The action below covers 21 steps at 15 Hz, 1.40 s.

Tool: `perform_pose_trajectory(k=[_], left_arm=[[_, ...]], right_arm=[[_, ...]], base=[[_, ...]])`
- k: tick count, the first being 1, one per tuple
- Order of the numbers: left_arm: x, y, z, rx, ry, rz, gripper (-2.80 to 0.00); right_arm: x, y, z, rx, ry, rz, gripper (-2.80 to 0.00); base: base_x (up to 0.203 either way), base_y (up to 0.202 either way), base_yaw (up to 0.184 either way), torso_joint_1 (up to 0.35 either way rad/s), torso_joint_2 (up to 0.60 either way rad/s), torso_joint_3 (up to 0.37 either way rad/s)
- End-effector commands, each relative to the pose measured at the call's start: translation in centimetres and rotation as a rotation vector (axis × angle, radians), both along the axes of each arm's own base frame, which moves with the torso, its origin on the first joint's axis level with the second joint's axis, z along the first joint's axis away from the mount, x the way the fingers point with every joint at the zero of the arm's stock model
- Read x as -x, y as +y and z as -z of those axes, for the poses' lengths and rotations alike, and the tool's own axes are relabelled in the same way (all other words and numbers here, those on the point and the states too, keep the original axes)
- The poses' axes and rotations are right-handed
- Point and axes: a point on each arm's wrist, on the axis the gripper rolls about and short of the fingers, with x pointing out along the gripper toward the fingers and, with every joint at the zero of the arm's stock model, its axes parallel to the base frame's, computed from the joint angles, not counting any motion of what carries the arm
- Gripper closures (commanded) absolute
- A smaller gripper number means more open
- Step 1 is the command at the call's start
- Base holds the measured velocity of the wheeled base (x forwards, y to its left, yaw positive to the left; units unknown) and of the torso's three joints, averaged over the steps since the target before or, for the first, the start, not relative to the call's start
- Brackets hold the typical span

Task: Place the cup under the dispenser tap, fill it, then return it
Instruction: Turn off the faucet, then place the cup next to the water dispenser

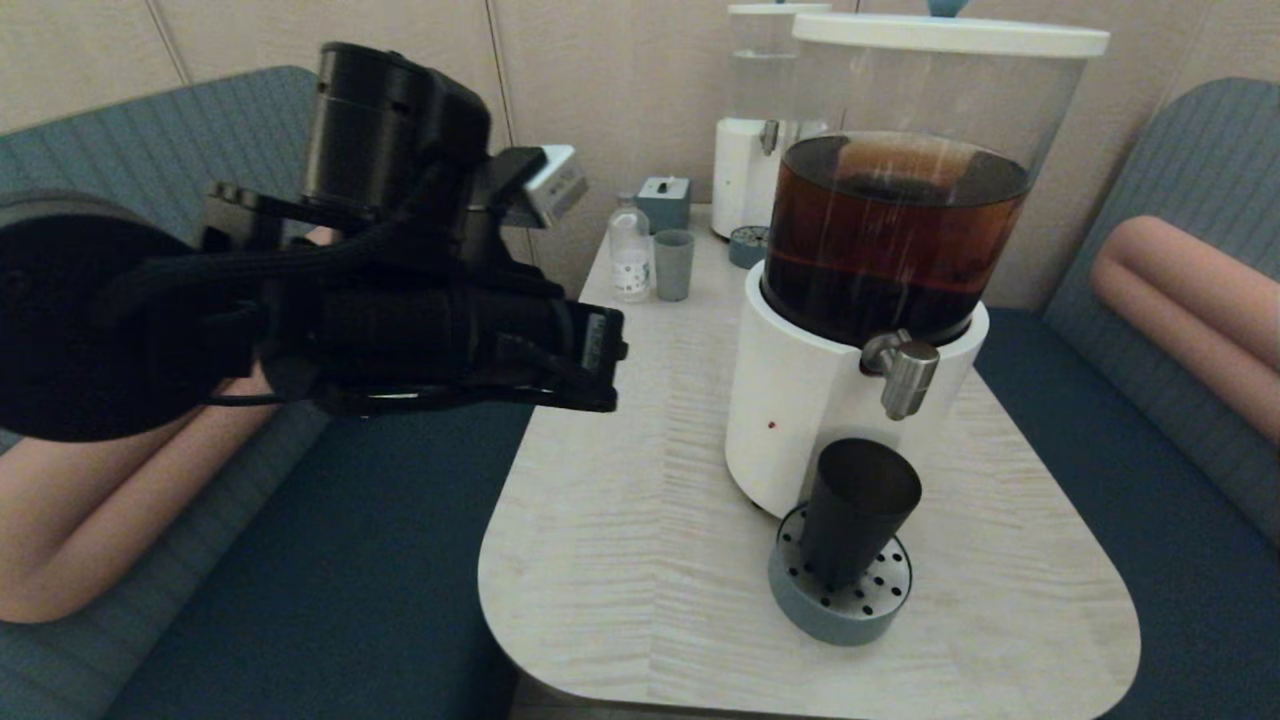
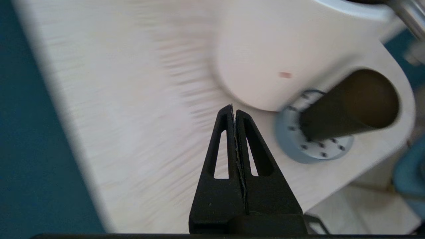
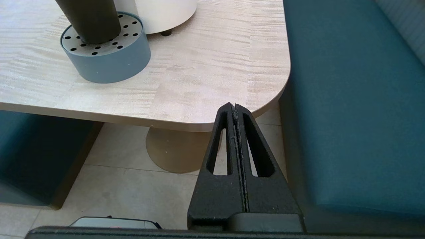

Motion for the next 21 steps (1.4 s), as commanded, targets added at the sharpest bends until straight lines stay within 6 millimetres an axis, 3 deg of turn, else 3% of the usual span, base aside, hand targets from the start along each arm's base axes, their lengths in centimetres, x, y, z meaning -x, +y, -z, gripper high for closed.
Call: perform_pose_trajectory(k=[1,4,7,13,15,18,21], left_arm=[[1.8,5.2,-2.5,0.063,-0.063,-0.108,0.0],[5.5,10.0,-5.3,0.2,-0.134,-0.092,0.0],[10.0,12.2,-6.3,0.293,-0.195,0.029,0.0],[13.9,13.3,-0.9,0.349,-0.334,0.175,0.0],[14.9,13.6,1.8,0.354,-0.347,0.228,0.0],[15.5,13.7,5.1,0.359,-0.389,0.325,0.0],[14.1,13.8,5.6,0.368,-0.36,0.315,0.0]], right_arm=[[0.0,0.0,0.0,0.0,0.002,0.0,0.0],[0.0,0.0,0.0,0.0,0.001,0.0,0.0],[0.0,0.0,0.0,0.0,0.002,0.0,0.0],[0.0,0.0,0.0,0.0,0.001,0.0,0.0],[0.0,0.0,0.0,0.0,0.001,0.0,0.0],[0.0,0.0,0.0,0.0,0.001,0.0,0.0],[0.0,0.0,0.0,0.0,0.002,0.0,0.0]], base=[[0.0,0.0,0.0,0.0,0.0,0.0],[0.0,0.0,0.0,0.0,0.0,0.0],[0.0,0.0,0.0,0.0,0.0,0.0],[0.0,0.0,0.0,0.0,0.0,0.0],[0.0,0.0,0.0,0.0,0.0,0.0],[0.0,0.0,0.0,0.0,0.0,0.0],[0.0,0.0,0.0,0.0,0.0,0.0]])
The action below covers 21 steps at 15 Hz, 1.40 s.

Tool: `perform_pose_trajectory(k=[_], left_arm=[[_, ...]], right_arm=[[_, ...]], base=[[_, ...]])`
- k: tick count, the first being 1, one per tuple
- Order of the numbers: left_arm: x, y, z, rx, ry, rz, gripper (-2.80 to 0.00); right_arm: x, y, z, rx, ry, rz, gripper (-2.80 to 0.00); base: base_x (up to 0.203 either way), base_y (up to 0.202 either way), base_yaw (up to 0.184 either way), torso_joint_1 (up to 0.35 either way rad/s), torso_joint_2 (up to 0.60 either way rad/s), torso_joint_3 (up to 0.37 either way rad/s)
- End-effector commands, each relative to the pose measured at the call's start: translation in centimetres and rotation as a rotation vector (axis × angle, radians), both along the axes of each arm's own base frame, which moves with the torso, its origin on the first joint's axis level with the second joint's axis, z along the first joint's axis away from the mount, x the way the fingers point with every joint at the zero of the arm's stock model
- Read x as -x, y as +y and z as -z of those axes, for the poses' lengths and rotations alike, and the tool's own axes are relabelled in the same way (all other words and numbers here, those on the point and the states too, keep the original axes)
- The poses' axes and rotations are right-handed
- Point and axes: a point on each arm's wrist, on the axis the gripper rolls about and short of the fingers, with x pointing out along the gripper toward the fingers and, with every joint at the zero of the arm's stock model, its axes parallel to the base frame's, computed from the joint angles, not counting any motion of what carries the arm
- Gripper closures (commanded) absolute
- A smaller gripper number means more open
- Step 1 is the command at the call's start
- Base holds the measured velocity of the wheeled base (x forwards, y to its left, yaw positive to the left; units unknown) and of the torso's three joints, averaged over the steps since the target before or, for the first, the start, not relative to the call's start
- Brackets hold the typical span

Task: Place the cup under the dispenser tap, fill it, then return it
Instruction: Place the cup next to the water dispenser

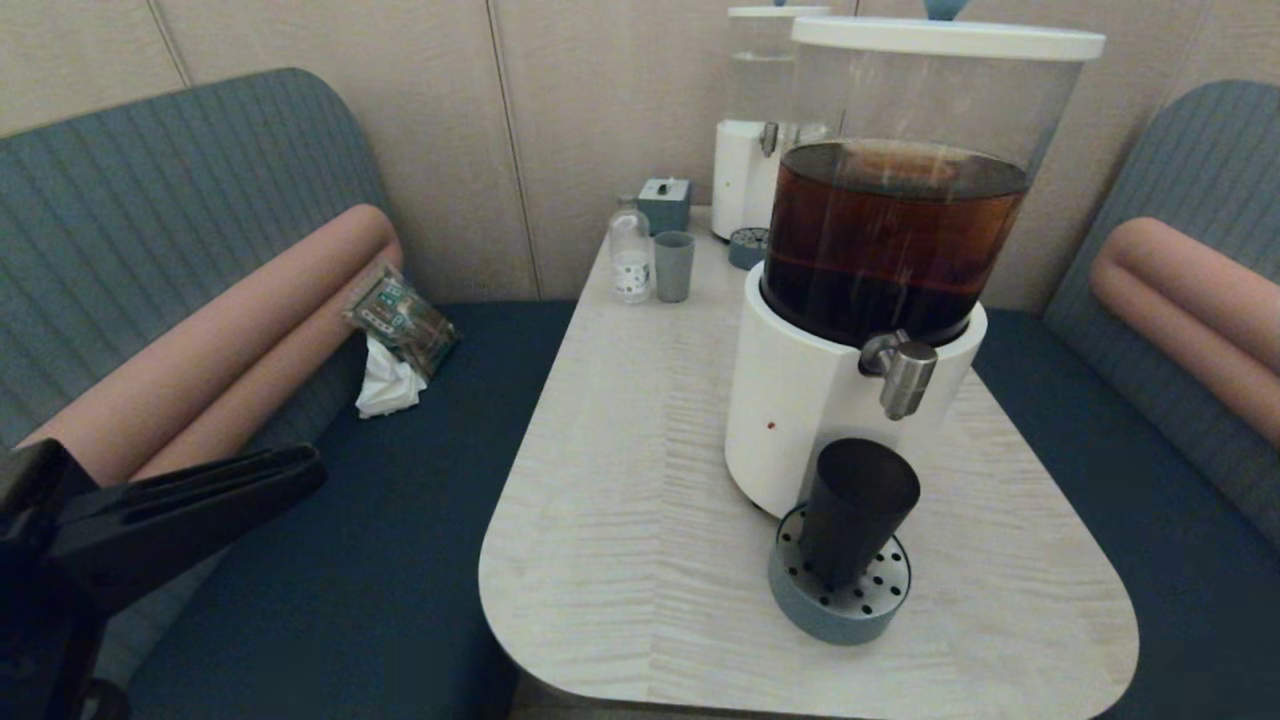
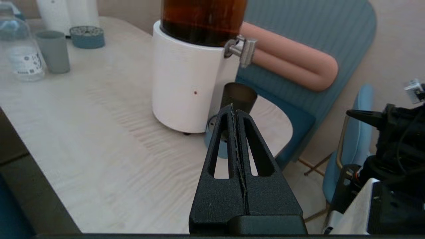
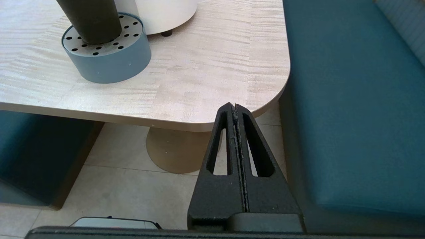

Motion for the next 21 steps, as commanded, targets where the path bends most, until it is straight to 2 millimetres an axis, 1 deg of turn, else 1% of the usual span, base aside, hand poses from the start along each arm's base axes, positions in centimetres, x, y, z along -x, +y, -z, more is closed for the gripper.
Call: perform_pose_trajectory(k=[1,3,6,8,10,11,12,14,18,20,21], left_arm=[[-1.1,0.0,0.4,0.015,0.049,-0.014,0.0],[-1.2,0.0,0.1,0.027,0.073,-0.018,0.0],[-0.8,0.1,0.4,0.027,0.094,-0.01,0.0],[-0.9,0.0,1.3,0.015,0.112,-0.007,0.0],[-1.6,-0.1,2.4,0.002,0.146,0.004,0.0],[-2.1,-0.2,2.8,0.0,0.152,0.009,-0.23],[-2.8,-0.3,3.3,0.0,0.155,0.013,-2.8],[-4.5,-0.7,4.3,-0.008,0.177,0.038,-2.8],[-8.4,-1.9,7.3,-0.071,0.218,0.153,-2.8],[-10.8,-2.9,8.5,-0.097,0.243,0.192,-2.8],[-12.4,-3.4,9.0,-0.11,0.246,0.202,-2.8]], right_arm=[[0.0,0.0,0.0,0.0,0.001,-0.001,0.0],[0.0,0.0,0.0,0.0,0.002,-0.001,0.0],[0.0,0.0,0.0,0.0,0.001,-0.001,0.0],[0.0,0.0,0.0,0.0,0.002,-0.001,0.0],[0.0,0.0,0.0,0.0,0.001,-0.001,0.0],[0.0,0.0,0.0,0.0,0.002,-0.001,0.0],[0.0,0.0,0.0,0.0,0.002,-0.001,0.0],[0.0,0.0,0.0,0.0,0.002,-0.001,0.0],[0.0,0.0,0.0,0.0,0.002,-0.001,0.0],[0.0,0.0,0.0,0.0,0.002,-0.001,0.0],[0.0,0.0,0.0,0.0,0.002,-0.001,0.0]], base=[[0.0,0.0,0.0,0.0,0.0,0.0],[0.0,0.0,0.0,0.0,0.0,0.0],[0.0,0.0,0.0,0.0,0.0,0.0],[0.0,0.0,0.0,0.0,0.0,0.0],[0.0,0.0,0.0,0.0,0.0,0.0],[0.0,0.0,0.0,0.0,0.0,0.0],[0.0,0.0,0.0,0.0,0.0,0.0],[0.0,0.0,0.0,0.0,0.0,0.0],[0.0,0.0,0.0,0.0,0.0,0.0],[0.0,0.0,0.0,0.0,0.0,0.0],[0.0,0.0,0.0,0.0,0.0,0.0]])
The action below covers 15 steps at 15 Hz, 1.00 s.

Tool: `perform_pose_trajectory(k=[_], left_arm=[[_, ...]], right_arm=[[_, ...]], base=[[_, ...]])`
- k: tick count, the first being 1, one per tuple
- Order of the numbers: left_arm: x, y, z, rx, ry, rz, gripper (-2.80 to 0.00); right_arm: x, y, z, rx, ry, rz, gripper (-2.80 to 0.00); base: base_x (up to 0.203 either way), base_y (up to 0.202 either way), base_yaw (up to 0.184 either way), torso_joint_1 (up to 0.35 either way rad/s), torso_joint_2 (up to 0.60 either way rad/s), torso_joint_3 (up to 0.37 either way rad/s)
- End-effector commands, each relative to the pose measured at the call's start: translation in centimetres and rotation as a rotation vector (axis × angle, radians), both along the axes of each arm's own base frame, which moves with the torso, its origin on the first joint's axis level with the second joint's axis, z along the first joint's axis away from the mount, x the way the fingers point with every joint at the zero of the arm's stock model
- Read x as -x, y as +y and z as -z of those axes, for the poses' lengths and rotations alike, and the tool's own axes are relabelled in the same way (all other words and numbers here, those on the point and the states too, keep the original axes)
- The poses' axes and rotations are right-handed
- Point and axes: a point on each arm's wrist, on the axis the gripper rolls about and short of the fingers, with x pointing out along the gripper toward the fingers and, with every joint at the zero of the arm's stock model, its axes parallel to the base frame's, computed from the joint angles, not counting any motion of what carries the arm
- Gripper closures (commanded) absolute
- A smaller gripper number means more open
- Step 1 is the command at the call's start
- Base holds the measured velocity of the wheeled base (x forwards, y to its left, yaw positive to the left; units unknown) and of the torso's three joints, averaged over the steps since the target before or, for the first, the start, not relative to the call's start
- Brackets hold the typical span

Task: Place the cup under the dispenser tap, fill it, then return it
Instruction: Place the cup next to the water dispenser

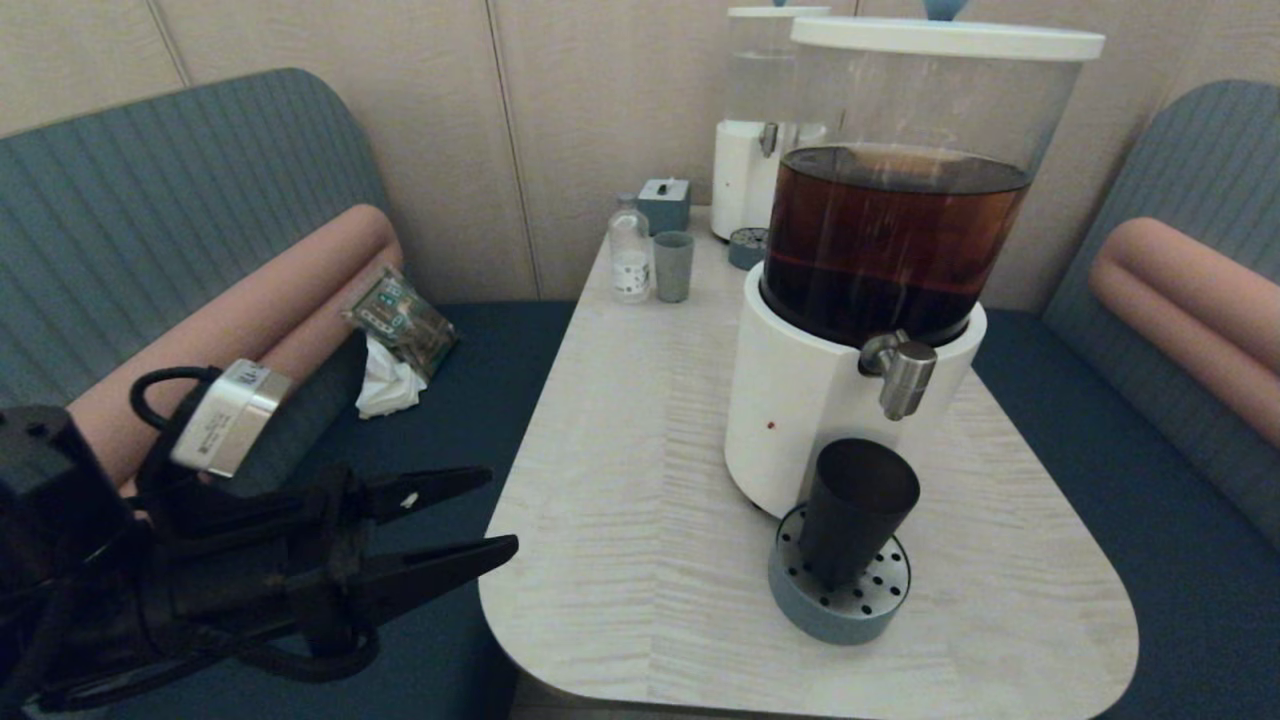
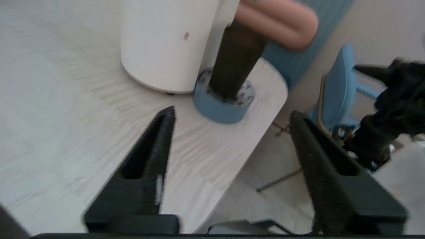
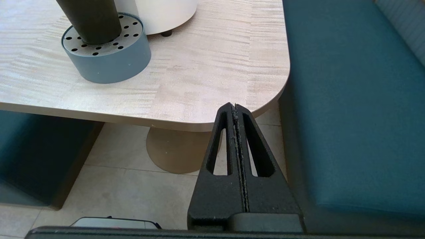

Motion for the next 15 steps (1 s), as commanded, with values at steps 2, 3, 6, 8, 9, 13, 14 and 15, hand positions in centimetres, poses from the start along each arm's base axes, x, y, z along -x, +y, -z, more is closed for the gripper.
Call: perform_pose_trajectory(k=[2,3,6,8,9,13,14,15], left_arm=[[-5.9,-2.4,3.3,-0.056,0.058,0.048,-2.8],[-7.2,-3.4,3.7,-0.071,0.032,0.074,-2.8],[-9.7,-6.8,4.6,-0.085,-0.016,0.14,-2.8],[-10.4,-9.0,4.8,-0.085,-0.041,0.167,-2.8],[-10.6,-10.0,4.9,-0.085,-0.046,0.181,-2.8],[-11.0,-13.6,5.5,-0.084,-0.07,0.205,-2.8],[-11.1,-14.3,5.5,-0.085,-0.084,0.203,-2.8],[-11.2,-14.7,5.6,-0.084,-0.091,0.198,-2.8]], right_arm=[[0.0,0.0,0.0,0.0,0.002,-0.001,0.0],[0.0,0.0,0.0,0.0,0.002,-0.001,0.0],[0.0,0.0,0.0,0.0,0.001,-0.001,0.0],[0.0,0.0,0.0,0.0,0.001,-0.001,0.0],[0.0,0.0,0.0,0.0,0.002,-0.001,0.0],[0.0,0.0,0.0,0.0,0.002,-0.001,0.0],[0.0,0.0,0.0,0.0,0.002,-0.001,0.0],[0.0,0.0,0.0,0.0,0.002,-0.001,0.0]], base=[[0.0,0.0,0.0,0.0,0.0,0.0],[0.0,0.0,0.0,0.0,0.0,0.0],[0.0,0.0,0.0,0.0,0.0,0.0],[0.0,0.0,0.0,0.0,0.0,0.0],[0.0,0.0,0.0,0.0,0.0,0.0],[0.0,0.0,0.0,0.0,0.0,0.0],[0.0,0.0,0.0,0.0,0.0,0.0],[0.0,0.0,0.0,0.0,0.0,0.0]])
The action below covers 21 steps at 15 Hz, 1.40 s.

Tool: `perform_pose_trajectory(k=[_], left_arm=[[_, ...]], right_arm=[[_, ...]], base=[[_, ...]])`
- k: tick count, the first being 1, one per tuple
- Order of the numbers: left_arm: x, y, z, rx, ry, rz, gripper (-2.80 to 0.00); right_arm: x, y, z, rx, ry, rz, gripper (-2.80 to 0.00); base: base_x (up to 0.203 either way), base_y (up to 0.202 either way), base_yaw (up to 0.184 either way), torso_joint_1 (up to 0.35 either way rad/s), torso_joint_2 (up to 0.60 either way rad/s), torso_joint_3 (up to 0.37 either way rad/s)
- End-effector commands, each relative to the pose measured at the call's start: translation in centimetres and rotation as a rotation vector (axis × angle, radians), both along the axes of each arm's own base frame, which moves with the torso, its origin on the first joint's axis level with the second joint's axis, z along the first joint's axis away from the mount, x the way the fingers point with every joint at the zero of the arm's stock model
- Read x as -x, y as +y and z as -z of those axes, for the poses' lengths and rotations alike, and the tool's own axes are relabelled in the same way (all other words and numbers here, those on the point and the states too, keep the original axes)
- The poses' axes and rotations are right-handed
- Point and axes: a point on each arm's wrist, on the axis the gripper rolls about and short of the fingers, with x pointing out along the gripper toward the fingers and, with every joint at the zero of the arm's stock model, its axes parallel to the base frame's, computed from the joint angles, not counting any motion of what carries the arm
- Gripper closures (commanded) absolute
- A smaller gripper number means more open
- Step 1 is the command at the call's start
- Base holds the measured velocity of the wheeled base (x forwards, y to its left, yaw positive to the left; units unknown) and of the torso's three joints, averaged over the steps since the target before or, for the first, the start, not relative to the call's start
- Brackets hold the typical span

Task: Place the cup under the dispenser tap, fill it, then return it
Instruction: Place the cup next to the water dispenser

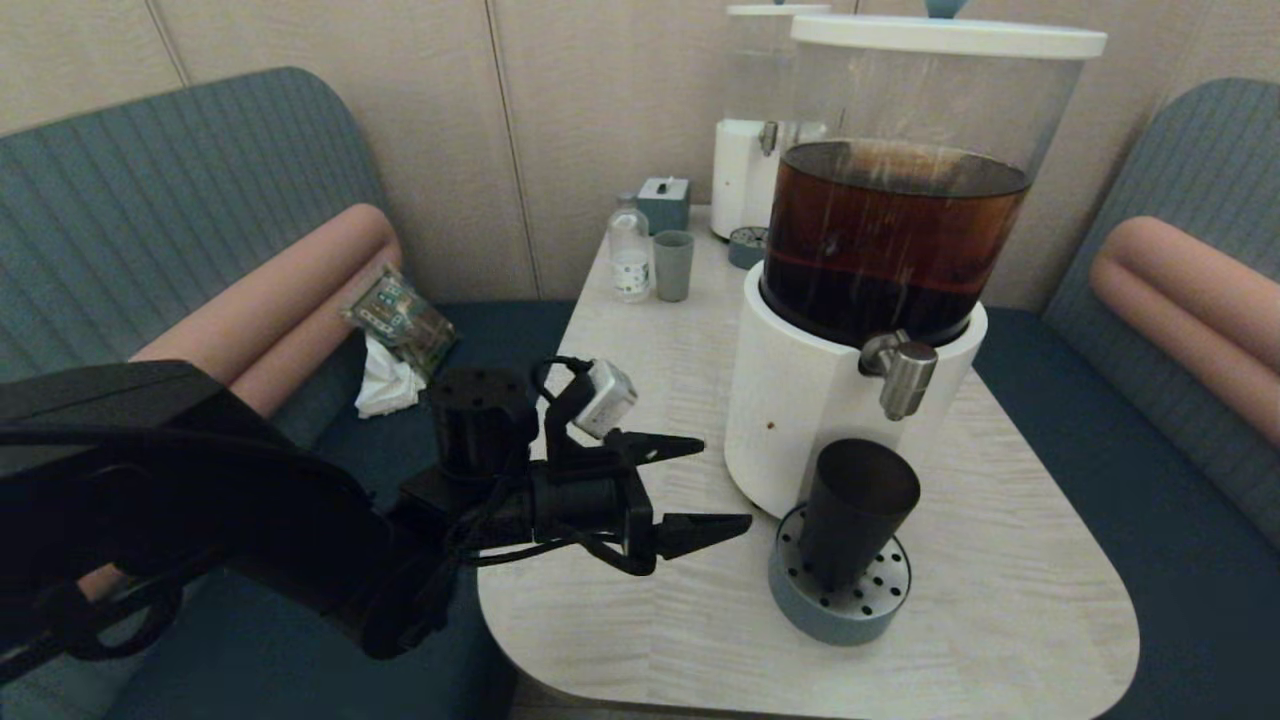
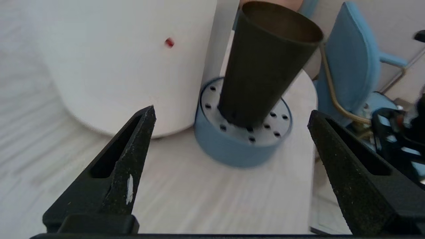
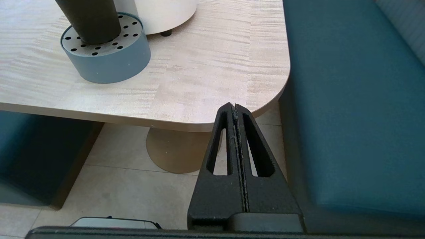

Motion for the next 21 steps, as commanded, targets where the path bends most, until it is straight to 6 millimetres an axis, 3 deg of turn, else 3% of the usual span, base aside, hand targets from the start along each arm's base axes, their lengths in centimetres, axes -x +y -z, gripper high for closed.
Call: perform_pose_trajectory(k=[1,13,21], left_arm=[[-0.5,-1.4,0.8,-0.001,-0.005,0.009,-2.8],[-1.2,-7.1,1.3,0.03,-0.05,0.037,-2.8],[-0.9,-7.2,2.5,0.0,-0.02,0.04,-2.8]], right_arm=[[0.0,0.0,0.0,0.0,0.001,0.0,0.0],[0.0,0.0,0.0,0.0,0.002,0.0,0.0],[0.0,0.0,0.0,0.0,0.002,0.0,0.0]], base=[[0.0,0.0,0.0,0.0,0.0,0.0],[0.0,0.0,0.0,0.0,0.0,0.0],[0.0,0.0,0.0,0.0,0.0,0.0]])
